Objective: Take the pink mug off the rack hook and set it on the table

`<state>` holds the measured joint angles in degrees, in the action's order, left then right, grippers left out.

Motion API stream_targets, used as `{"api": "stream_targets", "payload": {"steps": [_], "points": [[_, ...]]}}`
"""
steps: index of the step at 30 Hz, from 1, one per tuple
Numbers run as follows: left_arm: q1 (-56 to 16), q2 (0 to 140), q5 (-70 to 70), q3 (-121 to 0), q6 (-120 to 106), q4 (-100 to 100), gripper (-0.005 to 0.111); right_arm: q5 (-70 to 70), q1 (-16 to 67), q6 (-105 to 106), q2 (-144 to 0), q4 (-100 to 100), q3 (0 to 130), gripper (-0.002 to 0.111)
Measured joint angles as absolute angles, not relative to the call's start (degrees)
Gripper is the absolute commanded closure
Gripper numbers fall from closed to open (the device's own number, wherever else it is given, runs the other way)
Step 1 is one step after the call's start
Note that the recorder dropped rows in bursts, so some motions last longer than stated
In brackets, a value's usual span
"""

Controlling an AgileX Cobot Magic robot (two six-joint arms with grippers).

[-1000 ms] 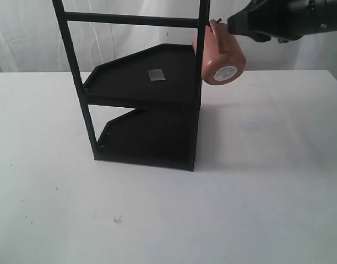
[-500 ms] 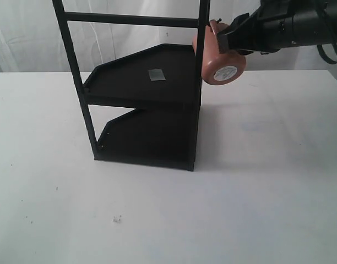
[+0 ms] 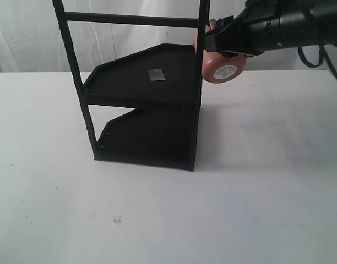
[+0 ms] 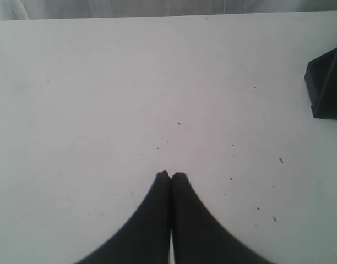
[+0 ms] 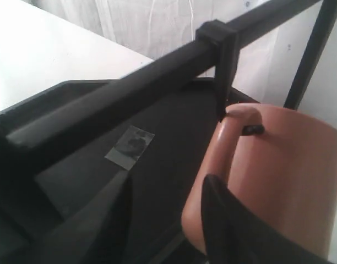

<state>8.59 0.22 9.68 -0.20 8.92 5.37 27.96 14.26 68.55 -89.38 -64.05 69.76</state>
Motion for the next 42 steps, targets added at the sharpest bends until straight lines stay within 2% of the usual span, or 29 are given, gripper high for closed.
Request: {"api": "stream_targets", "payload": {"steps": [10,12,13,15,33,42], "points": [[8.6,0.2,9.7,-0.2,8.9,5.4,0.107,26.5,14.3,68.6,-90.3,-64.3,70.2,0.07],[8.6,0.2,9.7,-0.2,8.9,5.4,0.107,26.2,14.3,68.7,-90.3,-64.3,70.2,0.081],[8.6,0.2,9.7,-0.2,8.9,5.4,0.107,26.1,14.3,68.7,-90.3,-64.3,70.2,0.096],[8.6,0.2,9.7,-0.2,8.9,5.4,0.107,26.1,14.3,68.7,-90.3,-64.3,70.2,0.108],[8.6,0.2,9.7,-0.2,8.9,5.4,0.107,32.4,14.3,68.7,-87.5,-55.0,70.2,0.108],[8.6,0.2,9.7,-0.2,8.9,5.4,0.107,33.5,14.3,67.7,-77.0,-34.2,70.2,0.108]]}}
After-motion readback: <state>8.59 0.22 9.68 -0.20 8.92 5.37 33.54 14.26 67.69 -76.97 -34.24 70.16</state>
